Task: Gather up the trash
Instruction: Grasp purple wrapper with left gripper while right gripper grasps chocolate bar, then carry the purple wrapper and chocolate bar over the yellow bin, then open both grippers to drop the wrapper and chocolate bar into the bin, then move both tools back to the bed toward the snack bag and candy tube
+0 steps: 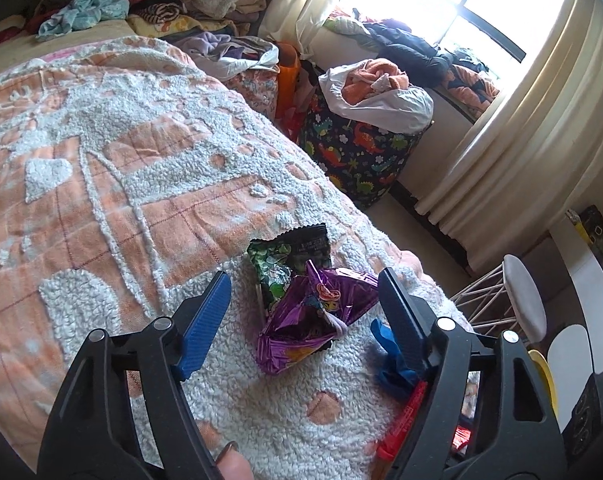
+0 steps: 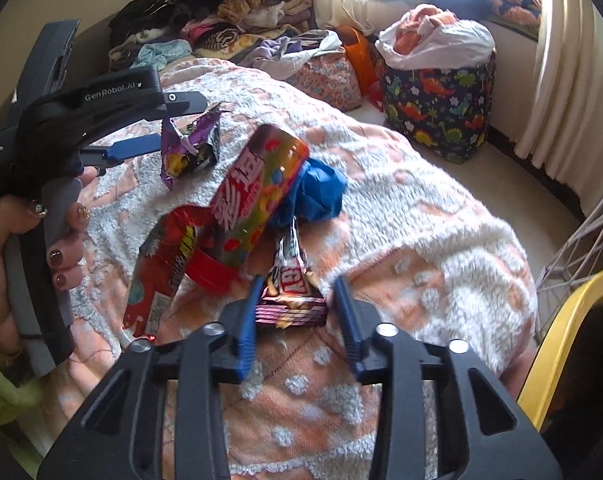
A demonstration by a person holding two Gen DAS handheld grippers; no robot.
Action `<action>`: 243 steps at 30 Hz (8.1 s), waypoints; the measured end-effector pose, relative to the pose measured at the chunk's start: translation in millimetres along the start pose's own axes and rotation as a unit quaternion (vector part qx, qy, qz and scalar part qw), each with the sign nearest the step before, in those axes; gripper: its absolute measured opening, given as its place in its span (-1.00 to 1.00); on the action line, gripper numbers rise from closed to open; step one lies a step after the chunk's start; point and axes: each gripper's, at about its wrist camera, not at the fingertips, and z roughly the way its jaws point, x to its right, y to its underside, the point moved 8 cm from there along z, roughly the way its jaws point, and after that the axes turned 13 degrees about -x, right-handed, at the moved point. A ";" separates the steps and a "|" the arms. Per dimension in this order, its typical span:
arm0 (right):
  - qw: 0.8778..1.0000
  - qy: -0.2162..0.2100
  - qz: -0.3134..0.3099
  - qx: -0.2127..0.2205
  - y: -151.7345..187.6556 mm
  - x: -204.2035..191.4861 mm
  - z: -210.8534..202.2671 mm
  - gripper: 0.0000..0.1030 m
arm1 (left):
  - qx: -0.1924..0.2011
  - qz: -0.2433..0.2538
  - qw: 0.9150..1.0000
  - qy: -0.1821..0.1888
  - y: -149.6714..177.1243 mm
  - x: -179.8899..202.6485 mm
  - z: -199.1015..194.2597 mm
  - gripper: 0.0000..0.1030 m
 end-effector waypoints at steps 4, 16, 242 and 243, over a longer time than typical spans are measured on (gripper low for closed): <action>1.000 -0.023 0.021 -0.002 12.1 6.0 -4.9 -0.45 | -0.010 -0.009 1.000 -0.004 3.8 -4.6 6.2 0.04; 0.998 -0.047 0.048 0.006 31.2 2.3 -26.0 -0.46 | -0.028 0.020 0.999 -0.011 32.2 7.8 -0.6 -0.56; 0.987 -0.026 0.127 0.092 13.4 22.2 -81.3 0.59 | 0.010 0.026 0.999 -0.040 43.8 9.1 -46.3 0.77; 0.988 -0.028 0.125 0.089 10.5 19.8 -77.4 0.58 | 0.010 0.021 0.999 -0.041 41.6 3.9 -45.5 0.73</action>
